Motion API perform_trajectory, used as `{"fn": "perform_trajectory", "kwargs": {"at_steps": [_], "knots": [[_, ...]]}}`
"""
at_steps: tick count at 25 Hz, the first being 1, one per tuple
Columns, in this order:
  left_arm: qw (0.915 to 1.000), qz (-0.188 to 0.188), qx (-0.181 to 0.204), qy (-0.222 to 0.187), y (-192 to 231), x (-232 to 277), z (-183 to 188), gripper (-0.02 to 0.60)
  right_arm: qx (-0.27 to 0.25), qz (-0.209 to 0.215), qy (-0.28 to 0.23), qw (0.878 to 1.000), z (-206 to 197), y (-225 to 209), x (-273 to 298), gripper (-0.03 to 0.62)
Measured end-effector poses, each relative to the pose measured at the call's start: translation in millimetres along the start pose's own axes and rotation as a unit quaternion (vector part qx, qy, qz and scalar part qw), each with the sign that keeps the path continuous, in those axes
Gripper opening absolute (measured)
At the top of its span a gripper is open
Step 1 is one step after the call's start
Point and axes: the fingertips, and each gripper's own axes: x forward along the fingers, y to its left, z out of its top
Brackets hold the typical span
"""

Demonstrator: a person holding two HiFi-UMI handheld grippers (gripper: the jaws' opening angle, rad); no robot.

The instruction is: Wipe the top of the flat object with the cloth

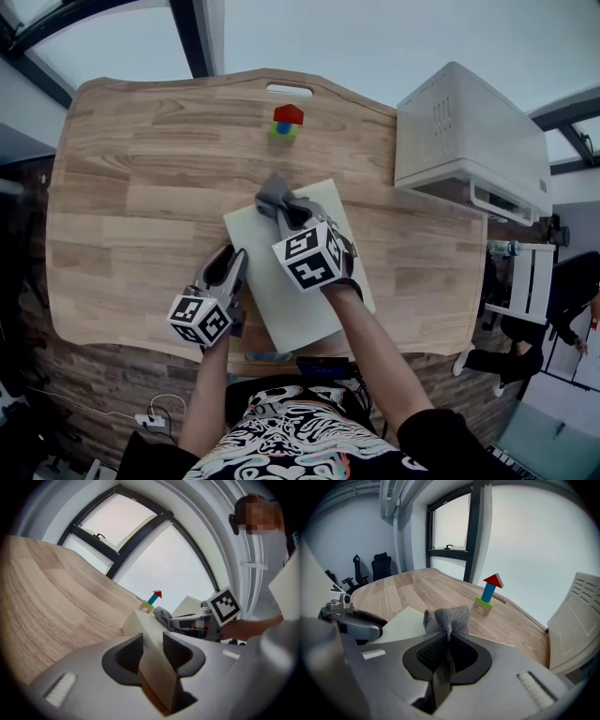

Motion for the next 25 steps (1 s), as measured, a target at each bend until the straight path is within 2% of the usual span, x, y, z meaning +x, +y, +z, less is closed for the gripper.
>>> {"fn": "perform_trajectory", "kwargs": {"at_steps": [25], "knots": [[1.0,0.008,0.001,-0.003,2,0,0,0.184,-0.038,0.06,-0.002,0.997,15,60,10,0.018]]}}
